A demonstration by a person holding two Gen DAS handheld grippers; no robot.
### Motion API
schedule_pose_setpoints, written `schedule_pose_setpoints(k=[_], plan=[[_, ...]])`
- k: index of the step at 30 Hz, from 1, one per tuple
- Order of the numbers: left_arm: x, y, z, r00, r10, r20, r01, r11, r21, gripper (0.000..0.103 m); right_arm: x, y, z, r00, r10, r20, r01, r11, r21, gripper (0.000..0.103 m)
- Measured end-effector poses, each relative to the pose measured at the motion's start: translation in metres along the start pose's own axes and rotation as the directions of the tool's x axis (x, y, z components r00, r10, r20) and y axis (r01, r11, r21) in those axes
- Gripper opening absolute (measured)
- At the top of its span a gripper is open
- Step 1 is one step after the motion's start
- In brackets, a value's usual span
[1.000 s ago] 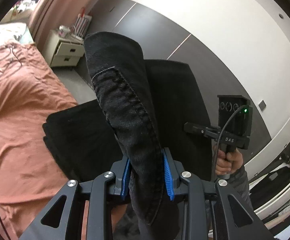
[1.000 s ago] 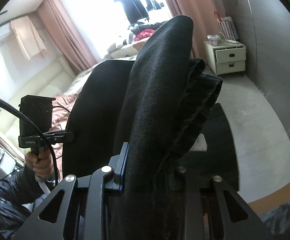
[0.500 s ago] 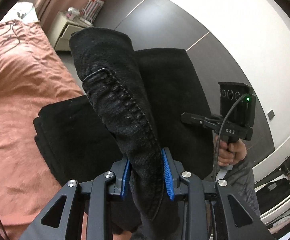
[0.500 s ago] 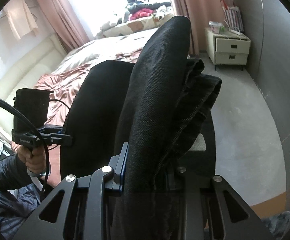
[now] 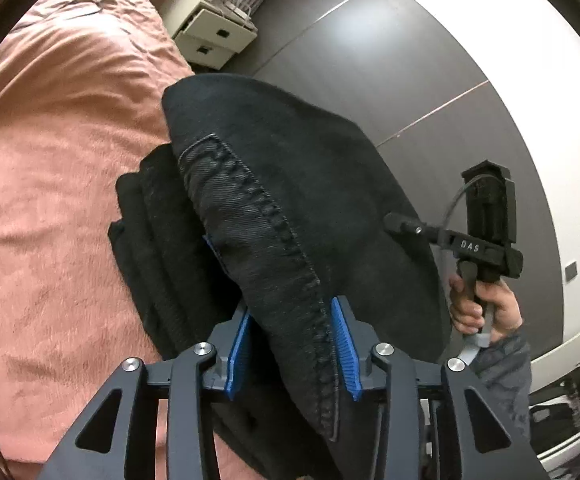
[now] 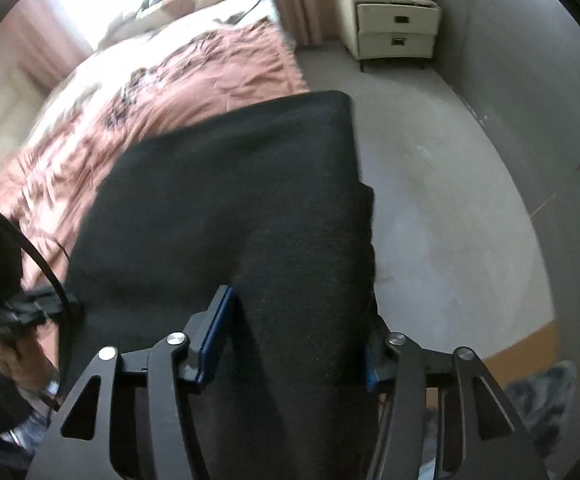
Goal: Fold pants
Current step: 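Lower the folded pants onto the black clothes stack with both tools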
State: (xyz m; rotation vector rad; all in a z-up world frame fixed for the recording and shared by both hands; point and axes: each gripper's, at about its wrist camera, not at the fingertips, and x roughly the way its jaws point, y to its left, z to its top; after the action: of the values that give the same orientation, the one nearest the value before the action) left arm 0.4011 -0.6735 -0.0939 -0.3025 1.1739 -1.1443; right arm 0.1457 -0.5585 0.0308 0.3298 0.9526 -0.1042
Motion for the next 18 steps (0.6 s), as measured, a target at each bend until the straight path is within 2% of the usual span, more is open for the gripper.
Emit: schedule_pose_setpoints(k=[4, 5, 8, 10, 12, 13, 14, 16, 18], plan=[[-0.008, 0.002, 0.003, 1.0, 0.015, 0.012, -0.015, 1.0, 0.0, 0.044, -0.048, 0.022, -0.025, 0.987, -0.148, 0.066, 0.149, 0.989, -0.008, 0.051], [-0.01, 0.002, 0.005, 1.0, 0.02, 0.018, -0.02, 1.0, -0.001, 0.045, -0.061, 0.03, -0.031, 0.983, -0.163, 0.084, 0.164, 0.986, -0.008, 0.051], [-0.011, 0.002, 0.016, 0.998, 0.052, 0.038, -0.053, 0.998, 0.018, 0.048, -0.097, 0.061, -0.058, 0.97, -0.18, 0.166, 0.191, 0.98, -0.057, 0.051], [-0.011, 0.007, 0.018, 0.998, 0.05, 0.048, -0.05, 0.999, -0.001, 0.048, -0.107, 0.078, -0.074, 0.966, -0.157, 0.206, 0.184, 0.976, -0.116, 0.051], [-0.01, 0.014, 0.022, 0.997, 0.051, 0.053, -0.049, 0.998, -0.03, 0.048, -0.107, 0.093, -0.09, 0.971, -0.152, 0.186, 0.179, 0.974, -0.138, 0.05], [-0.009, 0.015, 0.024, 0.997, 0.054, 0.054, -0.052, 0.998, -0.027, 0.048, -0.102, 0.098, -0.097, 0.973, -0.16, 0.169, 0.184, 0.973, -0.141, 0.046], [-0.008, 0.015, 0.026, 0.997, 0.057, 0.055, -0.055, 0.998, -0.023, 0.048, -0.099, 0.099, -0.102, 0.974, -0.165, 0.153, 0.187, 0.972, -0.144, 0.035], [-0.006, 0.016, 0.029, 0.997, 0.058, 0.051, -0.057, 0.998, -0.024, 0.048, -0.094, 0.103, -0.108, 0.974, -0.182, 0.134, 0.2, 0.97, -0.14, 0.027], [-0.003, 0.019, 0.034, 0.997, 0.06, 0.054, -0.059, 0.998, -0.029, 0.048, -0.094, 0.108, -0.104, 0.97, -0.205, 0.128, 0.22, 0.968, -0.123, 0.023]])
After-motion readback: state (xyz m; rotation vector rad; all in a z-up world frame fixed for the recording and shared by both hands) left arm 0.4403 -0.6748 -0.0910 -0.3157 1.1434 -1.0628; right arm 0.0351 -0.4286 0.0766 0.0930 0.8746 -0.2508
